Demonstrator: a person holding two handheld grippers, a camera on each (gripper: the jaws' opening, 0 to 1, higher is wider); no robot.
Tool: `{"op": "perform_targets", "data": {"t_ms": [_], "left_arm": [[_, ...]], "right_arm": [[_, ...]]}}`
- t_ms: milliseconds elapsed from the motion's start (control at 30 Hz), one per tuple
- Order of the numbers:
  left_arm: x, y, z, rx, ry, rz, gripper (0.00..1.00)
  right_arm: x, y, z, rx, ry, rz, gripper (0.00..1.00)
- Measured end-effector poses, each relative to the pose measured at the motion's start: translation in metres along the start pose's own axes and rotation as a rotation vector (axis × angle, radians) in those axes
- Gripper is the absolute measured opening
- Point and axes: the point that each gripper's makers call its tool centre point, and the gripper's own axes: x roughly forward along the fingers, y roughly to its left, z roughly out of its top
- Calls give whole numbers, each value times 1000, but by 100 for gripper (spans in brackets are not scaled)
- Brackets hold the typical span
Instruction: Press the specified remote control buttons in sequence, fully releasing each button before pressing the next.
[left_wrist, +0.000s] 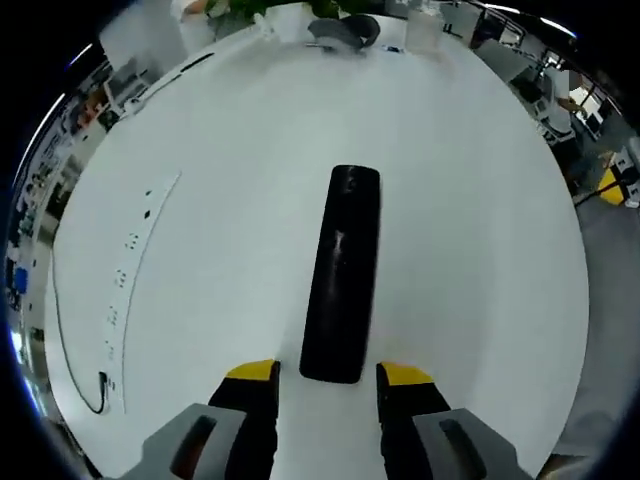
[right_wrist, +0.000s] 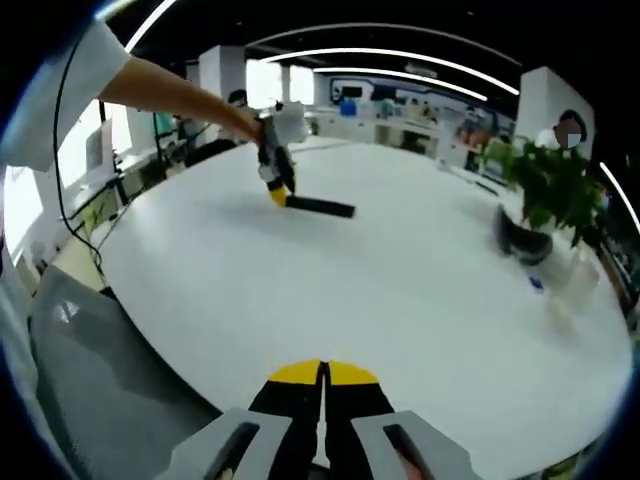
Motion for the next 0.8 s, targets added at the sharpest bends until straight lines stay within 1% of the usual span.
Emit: {"op": "perform_targets", "data": {"t_ms": [33, 67, 333, 433, 567, 633, 800], "left_arm": [[0, -1, 2, 25, -9, -6, 39], [0, -1, 1, 7, -1, 0, 39], [-2, -5, 1, 29, 14, -1, 38], [-2, -8, 2, 49, 14, -3, 32], [0, -8, 0, 75, 42, 2, 23], [1, -7, 0, 66, 53, 17, 23], [0, -6, -2, 56, 58, 32, 23]], "right_arm": [[0, 0, 0, -1, 0, -1, 0], [0, 0, 0, 0, 1, -2, 0], [0, -1, 1, 3, -7, -4, 0], [0, -1, 1, 5, -10, -3, 0], [0, 0, 2, 5, -13, -1, 0], [-1, 0, 3, 6, -17, 0, 0], [-1, 1, 3, 2, -19, 5, 0]]}}
